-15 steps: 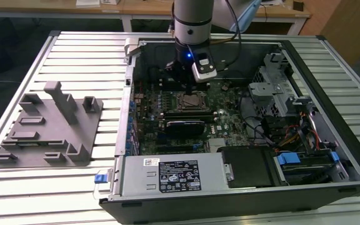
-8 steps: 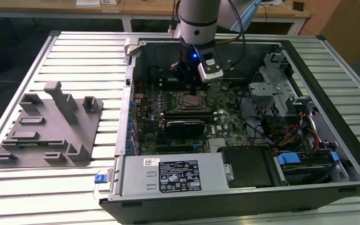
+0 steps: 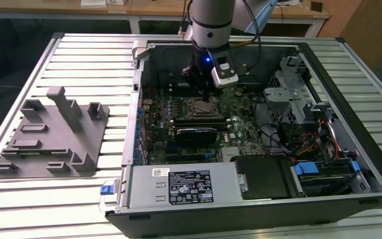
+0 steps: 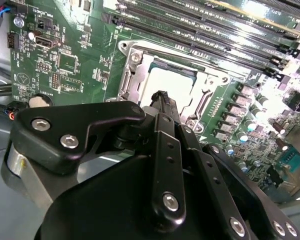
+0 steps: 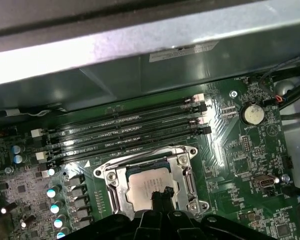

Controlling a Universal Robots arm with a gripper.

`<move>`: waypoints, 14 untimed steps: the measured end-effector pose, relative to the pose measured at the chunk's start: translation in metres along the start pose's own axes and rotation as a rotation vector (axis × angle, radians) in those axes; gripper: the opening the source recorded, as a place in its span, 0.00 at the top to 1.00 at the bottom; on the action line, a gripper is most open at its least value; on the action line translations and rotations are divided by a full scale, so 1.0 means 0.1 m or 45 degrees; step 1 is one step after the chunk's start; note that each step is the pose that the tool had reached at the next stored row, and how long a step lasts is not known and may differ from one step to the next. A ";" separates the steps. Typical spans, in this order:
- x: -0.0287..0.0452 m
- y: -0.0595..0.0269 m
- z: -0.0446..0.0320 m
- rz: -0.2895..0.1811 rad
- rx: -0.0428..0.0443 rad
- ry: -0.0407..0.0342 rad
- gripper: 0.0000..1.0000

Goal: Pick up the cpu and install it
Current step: 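Install the first cpu locking lever, then install the second cpu locking lever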

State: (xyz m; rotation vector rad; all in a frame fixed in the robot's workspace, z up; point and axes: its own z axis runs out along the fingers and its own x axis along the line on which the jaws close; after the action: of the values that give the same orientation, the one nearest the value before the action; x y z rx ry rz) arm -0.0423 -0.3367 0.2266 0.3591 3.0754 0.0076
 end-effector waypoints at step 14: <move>-0.005 -0.014 -0.042 0.000 -0.003 0.0008 0.89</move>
State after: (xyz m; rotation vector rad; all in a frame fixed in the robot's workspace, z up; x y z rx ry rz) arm -0.0424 -0.3382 0.2307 0.3591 3.0757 0.0119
